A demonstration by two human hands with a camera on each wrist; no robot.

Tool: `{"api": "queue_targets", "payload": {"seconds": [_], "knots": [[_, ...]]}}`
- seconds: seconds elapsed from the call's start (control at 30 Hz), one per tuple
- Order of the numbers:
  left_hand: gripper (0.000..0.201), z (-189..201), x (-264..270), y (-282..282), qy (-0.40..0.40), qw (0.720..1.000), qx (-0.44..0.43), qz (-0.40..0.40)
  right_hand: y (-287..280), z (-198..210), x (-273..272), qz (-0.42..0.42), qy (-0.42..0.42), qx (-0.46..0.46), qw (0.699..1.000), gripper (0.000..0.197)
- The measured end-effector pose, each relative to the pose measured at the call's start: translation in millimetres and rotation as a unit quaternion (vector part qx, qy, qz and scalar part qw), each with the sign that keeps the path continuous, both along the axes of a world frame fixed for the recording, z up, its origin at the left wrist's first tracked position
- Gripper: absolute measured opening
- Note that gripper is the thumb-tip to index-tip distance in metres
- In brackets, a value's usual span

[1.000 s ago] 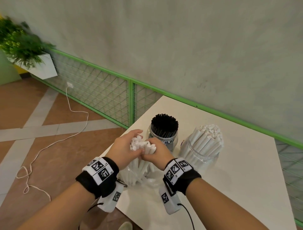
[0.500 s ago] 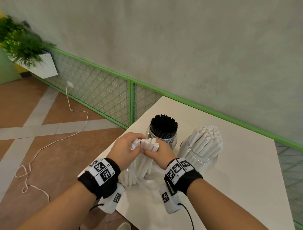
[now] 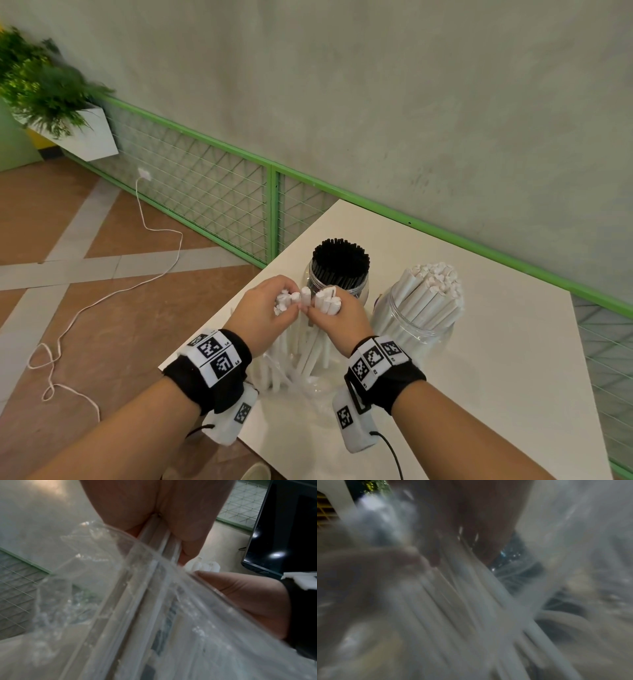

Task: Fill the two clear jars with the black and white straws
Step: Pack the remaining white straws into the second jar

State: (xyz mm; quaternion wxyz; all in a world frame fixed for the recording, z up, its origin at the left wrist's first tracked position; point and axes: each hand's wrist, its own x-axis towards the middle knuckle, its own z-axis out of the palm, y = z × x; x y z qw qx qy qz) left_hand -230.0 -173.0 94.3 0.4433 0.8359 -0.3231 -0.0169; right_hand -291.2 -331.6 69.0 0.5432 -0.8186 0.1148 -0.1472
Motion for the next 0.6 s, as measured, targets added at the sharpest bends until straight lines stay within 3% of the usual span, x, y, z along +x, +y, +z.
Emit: {"api": "queue_targets", "payload": {"seconds": [0.27, 0.37, 0.6], "knots": [[0.015, -4, 0, 0, -0.015, 1.000, 0.004, -0.027, 5, 2, 4, 0.030, 0.032, 0.001, 0.999, 0.017], [0.014, -7, 2, 1, -0.025, 0.999, 0.019, -0.024, 6, 10, 6, 0.004, 0.022, 0.020, 1.000, 0.004], [0.032, -11, -2, -1, -0.042, 0.997, 0.046, -0.035, 0, 14, -6, -0.038, -0.017, 0.076, 0.996, 0.008]]}}
